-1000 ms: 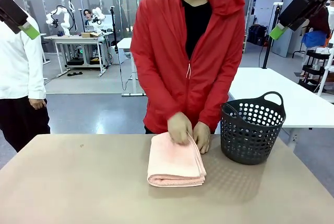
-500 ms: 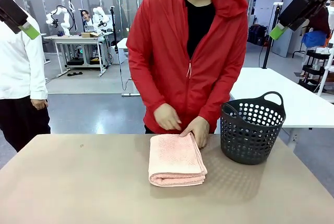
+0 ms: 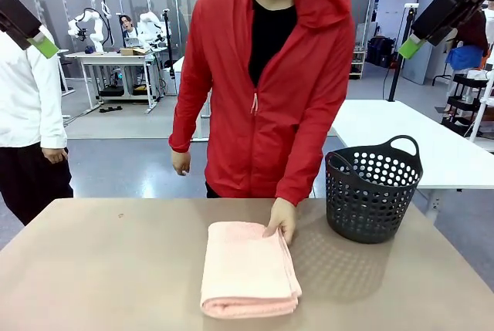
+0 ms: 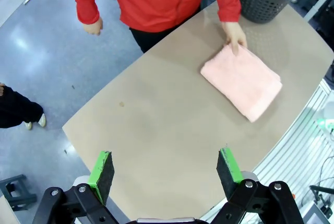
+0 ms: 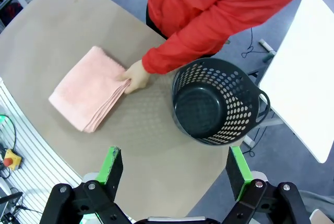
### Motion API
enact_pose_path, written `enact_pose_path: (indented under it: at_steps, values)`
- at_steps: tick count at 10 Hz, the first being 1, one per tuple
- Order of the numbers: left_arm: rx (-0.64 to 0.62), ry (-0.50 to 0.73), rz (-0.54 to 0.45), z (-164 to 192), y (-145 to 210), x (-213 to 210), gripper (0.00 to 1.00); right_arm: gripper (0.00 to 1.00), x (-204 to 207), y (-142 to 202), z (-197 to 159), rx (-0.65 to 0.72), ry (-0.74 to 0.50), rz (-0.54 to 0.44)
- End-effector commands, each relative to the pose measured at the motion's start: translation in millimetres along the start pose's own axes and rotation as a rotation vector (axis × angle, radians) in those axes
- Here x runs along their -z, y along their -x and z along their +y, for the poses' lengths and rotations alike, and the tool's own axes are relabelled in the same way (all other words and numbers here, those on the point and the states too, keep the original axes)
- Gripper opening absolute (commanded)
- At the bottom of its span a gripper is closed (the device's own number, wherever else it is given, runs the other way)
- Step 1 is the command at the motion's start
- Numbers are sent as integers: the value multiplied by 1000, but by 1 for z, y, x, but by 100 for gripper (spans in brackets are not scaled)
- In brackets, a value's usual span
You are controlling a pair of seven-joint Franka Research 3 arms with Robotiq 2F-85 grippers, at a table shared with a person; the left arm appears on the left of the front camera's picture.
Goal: Fold the towel.
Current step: Pick up the 100 cm Hotel Towel and place it on the left side of the table.
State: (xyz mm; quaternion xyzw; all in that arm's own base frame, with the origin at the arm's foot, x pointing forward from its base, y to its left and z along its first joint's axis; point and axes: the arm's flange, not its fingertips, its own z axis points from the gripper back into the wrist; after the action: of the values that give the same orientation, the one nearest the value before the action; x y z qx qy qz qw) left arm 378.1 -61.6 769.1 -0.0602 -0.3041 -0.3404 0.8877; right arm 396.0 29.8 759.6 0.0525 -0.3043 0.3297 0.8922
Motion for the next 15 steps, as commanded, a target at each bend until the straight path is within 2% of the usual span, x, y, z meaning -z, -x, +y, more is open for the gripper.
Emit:
enact_pose_path:
  at_steps: [1, 15]
  values:
    - [-3, 7, 5, -2, 0, -4, 100, 100, -1, 1, 0, 2, -2, -2]
    - [-3, 7, 5, -2, 0, -4, 100, 100, -1, 1, 0, 2, -2, -2]
